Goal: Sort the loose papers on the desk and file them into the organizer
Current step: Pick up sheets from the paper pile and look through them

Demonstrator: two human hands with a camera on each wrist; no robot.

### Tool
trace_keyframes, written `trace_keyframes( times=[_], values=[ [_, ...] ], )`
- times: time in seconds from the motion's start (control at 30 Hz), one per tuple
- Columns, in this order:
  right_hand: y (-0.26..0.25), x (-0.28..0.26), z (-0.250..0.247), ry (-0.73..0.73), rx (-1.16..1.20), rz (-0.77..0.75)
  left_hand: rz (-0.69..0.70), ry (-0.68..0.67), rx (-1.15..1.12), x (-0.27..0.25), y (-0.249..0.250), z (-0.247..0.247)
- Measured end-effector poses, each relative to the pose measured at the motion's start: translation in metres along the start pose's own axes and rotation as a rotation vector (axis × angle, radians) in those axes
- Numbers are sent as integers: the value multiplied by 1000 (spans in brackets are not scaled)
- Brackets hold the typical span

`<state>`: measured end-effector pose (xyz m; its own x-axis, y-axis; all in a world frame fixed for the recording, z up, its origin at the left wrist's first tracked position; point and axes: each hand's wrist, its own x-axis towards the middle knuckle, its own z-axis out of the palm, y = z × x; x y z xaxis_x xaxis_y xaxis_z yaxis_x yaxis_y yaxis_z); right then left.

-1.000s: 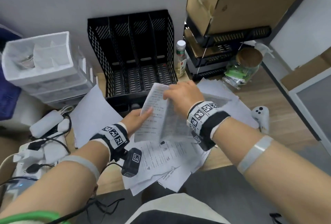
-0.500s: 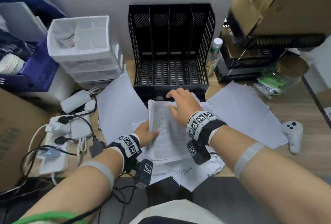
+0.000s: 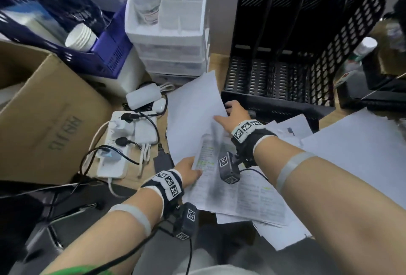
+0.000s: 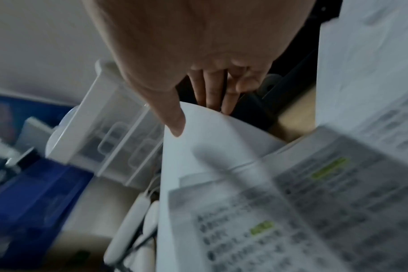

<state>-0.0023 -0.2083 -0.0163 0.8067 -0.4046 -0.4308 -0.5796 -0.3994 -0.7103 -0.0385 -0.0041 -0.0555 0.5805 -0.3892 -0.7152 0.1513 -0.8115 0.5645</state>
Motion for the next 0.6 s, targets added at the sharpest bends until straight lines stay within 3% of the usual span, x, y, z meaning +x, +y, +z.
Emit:
trace_keyframes(
  times=[0.07, 0.17, 0.23, 0.33, 0.4, 0.47, 0.6],
  values=[
    [-9, 4, 2, 22, 31, -57, 10, 5, 30, 3, -1, -7],
    [-35, -9, 1, -11, 7, -263, 53, 22, 64, 7, 2, -16],
    [-56, -19, -2, -10, 7, -437, 90, 58, 77, 8, 7, -21],
    [-93, -41, -14, 132, -16, -765, 109, 64, 98, 9, 15, -29],
    [-111, -59, -17, 188, -182, -947, 126, 37, 105, 8, 23, -33],
    [-115, -71, -8, 125, -456, -939, 162, 37, 134, 6, 28, -34],
    [-85, -66, 21, -204, -919, -642, 56, 33, 105, 8, 19, -25]
  ],
)
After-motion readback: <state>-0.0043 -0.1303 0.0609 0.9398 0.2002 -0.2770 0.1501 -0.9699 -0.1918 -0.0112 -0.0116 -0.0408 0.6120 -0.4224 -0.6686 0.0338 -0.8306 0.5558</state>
